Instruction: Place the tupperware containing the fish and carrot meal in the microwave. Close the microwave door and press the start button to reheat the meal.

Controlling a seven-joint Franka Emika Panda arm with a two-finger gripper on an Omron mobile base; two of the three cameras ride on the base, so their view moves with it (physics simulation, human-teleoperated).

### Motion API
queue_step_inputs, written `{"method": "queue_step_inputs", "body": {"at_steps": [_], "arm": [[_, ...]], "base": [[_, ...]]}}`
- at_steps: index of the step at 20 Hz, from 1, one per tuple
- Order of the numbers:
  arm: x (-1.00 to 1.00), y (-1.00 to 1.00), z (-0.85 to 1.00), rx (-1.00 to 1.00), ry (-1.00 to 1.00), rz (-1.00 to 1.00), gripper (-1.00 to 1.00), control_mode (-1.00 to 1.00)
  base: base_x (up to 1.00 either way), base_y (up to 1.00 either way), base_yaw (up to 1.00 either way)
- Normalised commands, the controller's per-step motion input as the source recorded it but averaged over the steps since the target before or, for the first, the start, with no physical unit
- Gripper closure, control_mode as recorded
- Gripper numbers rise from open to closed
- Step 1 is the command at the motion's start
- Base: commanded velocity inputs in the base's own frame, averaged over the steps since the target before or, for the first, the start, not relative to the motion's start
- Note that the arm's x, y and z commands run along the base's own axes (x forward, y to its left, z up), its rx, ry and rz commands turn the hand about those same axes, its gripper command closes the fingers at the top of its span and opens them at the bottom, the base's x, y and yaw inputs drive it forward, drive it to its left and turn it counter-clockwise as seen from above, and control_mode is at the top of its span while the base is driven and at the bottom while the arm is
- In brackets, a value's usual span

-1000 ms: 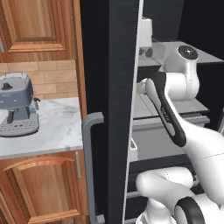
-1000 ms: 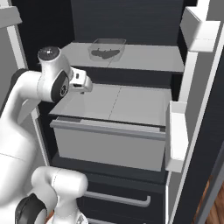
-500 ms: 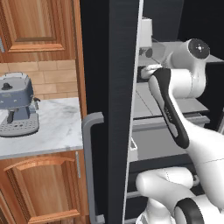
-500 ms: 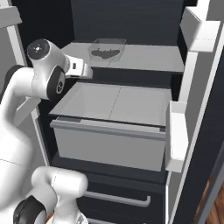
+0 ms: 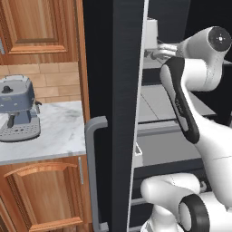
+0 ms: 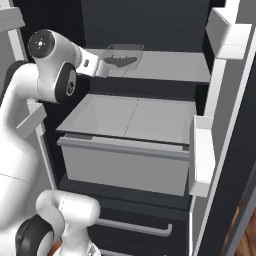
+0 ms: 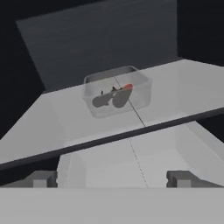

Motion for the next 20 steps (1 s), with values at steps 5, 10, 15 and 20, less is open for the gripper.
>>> {"method": "queue_step_inputs", "body": {"at_steps": [5, 10, 15, 20], "arm": [[0.22, -0.22, -0.01, 0.18, 0.00, 0.00, -1.00, -1.00], [0.46, -0.18, 0.00, 0.10, 0.06, 0.00, -1.00, -1.00], [0.58, -0.10, 0.00, 0.01, 0.12, 0.00, -1.00, -1.00], [0.52, -0.01, 0.00, 0.00, 0.02, 0.00, -1.00, -1.00]], "base": [[0.00, 0.00, 0.00], [0.00, 0.00, 0.00], [0.00, 0.00, 0.00], [0.00, 0.00, 0.00]]}}
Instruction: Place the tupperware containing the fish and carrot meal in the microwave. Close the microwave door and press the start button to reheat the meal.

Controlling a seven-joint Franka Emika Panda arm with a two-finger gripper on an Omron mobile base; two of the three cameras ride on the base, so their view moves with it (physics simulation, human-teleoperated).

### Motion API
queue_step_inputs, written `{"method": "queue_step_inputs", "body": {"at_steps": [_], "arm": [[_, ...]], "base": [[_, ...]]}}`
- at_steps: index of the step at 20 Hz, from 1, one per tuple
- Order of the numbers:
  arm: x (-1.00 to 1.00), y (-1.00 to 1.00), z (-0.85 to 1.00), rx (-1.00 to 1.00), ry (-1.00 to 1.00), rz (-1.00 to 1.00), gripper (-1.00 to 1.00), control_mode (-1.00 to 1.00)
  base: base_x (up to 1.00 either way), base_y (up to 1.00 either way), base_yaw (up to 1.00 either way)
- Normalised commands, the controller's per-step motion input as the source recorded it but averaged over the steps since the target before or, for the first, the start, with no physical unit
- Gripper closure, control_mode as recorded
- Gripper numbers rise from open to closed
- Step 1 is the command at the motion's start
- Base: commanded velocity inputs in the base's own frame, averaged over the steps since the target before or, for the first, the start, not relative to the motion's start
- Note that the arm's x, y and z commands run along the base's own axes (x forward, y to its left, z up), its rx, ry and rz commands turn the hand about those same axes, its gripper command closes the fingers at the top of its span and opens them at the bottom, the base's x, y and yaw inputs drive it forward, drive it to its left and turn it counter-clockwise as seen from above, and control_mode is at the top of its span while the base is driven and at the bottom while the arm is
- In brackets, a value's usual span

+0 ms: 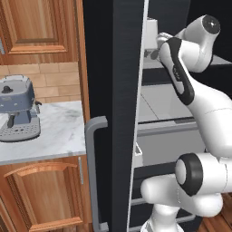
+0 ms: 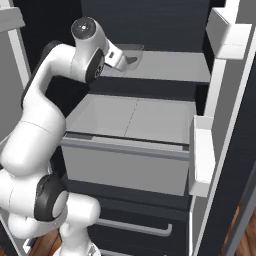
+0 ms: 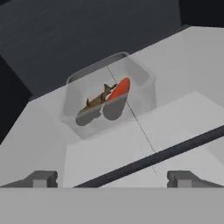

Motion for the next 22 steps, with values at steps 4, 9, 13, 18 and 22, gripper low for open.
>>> {"method": "queue_step_inputs", "body": {"at_steps": [4, 9, 13, 18, 22], "arm": [[0.47, 0.00, -0.01, 0.00, 0.00, 0.00, -1.00, -1.00], [0.47, -0.03, -0.02, 0.00, 0.01, 0.00, -1.00, -1.00], [0.51, -0.10, -0.02, 0.00, 0.06, 0.00, -1.00, -1.00], [0.46, -0.13, -0.08, 0.00, 0.08, 0.00, -1.00, -1.00], [0.47, -0.06, -0.16, 0.00, 0.11, 0.00, -1.00, -1.00]], "base": [[0.00, 0.00, 0.00], [0.00, 0.00, 0.00], [0.00, 0.00, 0.00], [0.00, 0.00, 0.00], [0.00, 0.00, 0.00]]}}
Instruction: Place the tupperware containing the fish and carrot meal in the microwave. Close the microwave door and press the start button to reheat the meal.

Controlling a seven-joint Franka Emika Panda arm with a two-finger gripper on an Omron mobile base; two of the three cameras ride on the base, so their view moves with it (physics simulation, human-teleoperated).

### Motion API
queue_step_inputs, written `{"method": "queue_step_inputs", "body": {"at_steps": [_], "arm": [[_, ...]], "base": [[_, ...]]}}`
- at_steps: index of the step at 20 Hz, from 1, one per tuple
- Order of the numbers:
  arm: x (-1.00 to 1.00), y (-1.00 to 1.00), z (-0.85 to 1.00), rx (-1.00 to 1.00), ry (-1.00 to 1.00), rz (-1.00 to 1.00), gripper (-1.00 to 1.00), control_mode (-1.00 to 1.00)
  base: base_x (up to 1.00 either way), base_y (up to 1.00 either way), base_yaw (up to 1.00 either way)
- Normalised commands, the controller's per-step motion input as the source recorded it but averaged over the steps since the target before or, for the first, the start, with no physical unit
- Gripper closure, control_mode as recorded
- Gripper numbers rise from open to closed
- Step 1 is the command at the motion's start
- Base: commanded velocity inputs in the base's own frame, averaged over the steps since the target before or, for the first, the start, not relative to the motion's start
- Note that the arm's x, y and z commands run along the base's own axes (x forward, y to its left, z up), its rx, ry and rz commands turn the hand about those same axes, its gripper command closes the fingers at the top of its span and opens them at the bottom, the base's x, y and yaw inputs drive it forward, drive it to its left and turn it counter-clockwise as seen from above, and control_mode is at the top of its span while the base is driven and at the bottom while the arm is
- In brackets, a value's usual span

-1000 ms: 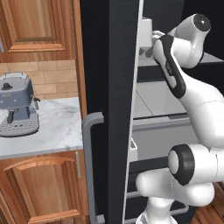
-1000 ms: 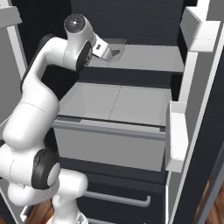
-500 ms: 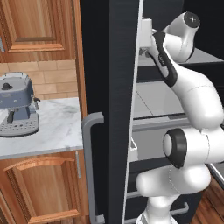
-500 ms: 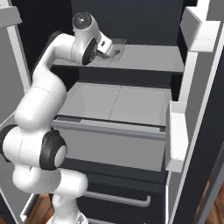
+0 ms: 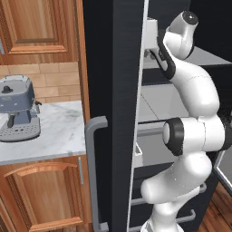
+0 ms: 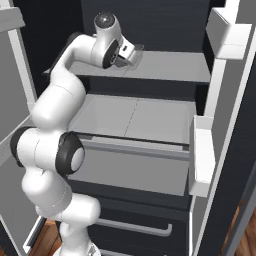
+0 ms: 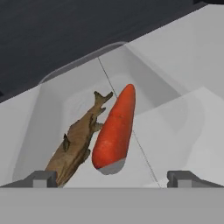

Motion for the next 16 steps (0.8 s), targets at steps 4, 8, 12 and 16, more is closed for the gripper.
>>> {"method": "queue_step_inputs", "body": {"at_steps": [4, 8, 12, 16], "arm": [[0.54, 0.00, -0.14, 0.00, 0.06, 0.00, -1.00, -1.00], [0.51, 0.00, -0.05, 0.00, 0.00, 0.00, -1.00, -1.00], [0.33, 0.00, -0.22, 0.00, 0.00, 0.00, -1.00, -1.00], [0.14, 0.00, -0.43, 0.00, 0.00, -0.07, -1.00, -1.00]], "base": [[0.00, 0.00, 0.00], [0.00, 0.00, 0.00], [0.00, 0.00, 0.00], [0.00, 0.00, 0.00]]}}
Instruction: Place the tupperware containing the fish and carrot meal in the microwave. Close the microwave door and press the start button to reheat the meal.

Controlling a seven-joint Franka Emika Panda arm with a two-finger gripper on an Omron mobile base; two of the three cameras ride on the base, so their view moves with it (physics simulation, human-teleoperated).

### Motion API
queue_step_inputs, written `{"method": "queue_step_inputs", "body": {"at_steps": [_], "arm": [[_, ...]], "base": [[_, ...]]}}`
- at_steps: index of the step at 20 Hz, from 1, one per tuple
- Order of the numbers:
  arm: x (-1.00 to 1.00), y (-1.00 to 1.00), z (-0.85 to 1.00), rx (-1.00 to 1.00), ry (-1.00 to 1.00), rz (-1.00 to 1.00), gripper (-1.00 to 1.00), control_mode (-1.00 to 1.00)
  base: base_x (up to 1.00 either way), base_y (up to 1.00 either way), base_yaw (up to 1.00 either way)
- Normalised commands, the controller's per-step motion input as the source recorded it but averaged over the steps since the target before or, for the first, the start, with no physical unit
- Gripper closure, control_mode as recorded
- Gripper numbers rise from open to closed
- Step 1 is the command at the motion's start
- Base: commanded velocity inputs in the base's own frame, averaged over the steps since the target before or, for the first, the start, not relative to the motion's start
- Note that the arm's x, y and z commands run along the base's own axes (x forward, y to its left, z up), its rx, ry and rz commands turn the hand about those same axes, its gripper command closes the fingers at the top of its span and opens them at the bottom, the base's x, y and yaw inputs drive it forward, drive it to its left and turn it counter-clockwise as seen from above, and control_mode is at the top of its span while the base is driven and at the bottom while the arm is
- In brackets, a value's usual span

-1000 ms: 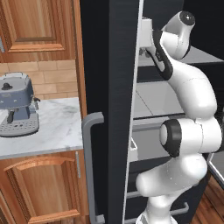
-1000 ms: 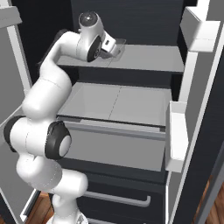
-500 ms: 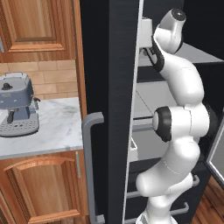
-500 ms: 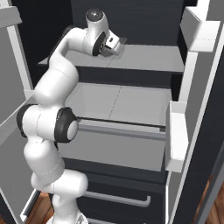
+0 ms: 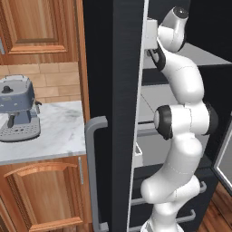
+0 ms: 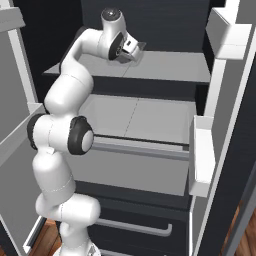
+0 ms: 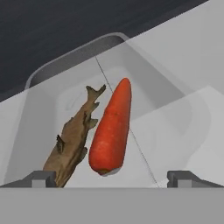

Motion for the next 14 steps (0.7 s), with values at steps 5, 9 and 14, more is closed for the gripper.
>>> {"method": "queue_step_inputs", "body": {"at_steps": [5, 9, 14], "arm": [[0.03, 0.00, -0.22, 0.00, -0.01, -0.14, -1.00, -1.00], [0.00, 0.00, 0.03, 0.00, -0.08, -0.13, -1.00, -1.00], [0.01, 0.00, 0.04, 0.00, -0.04, -0.14, -1.00, -1.00]], "base": [[0.00, 0.00, 0.00], [0.00, 0.00, 0.00], [0.00, 0.00, 0.00]]}}
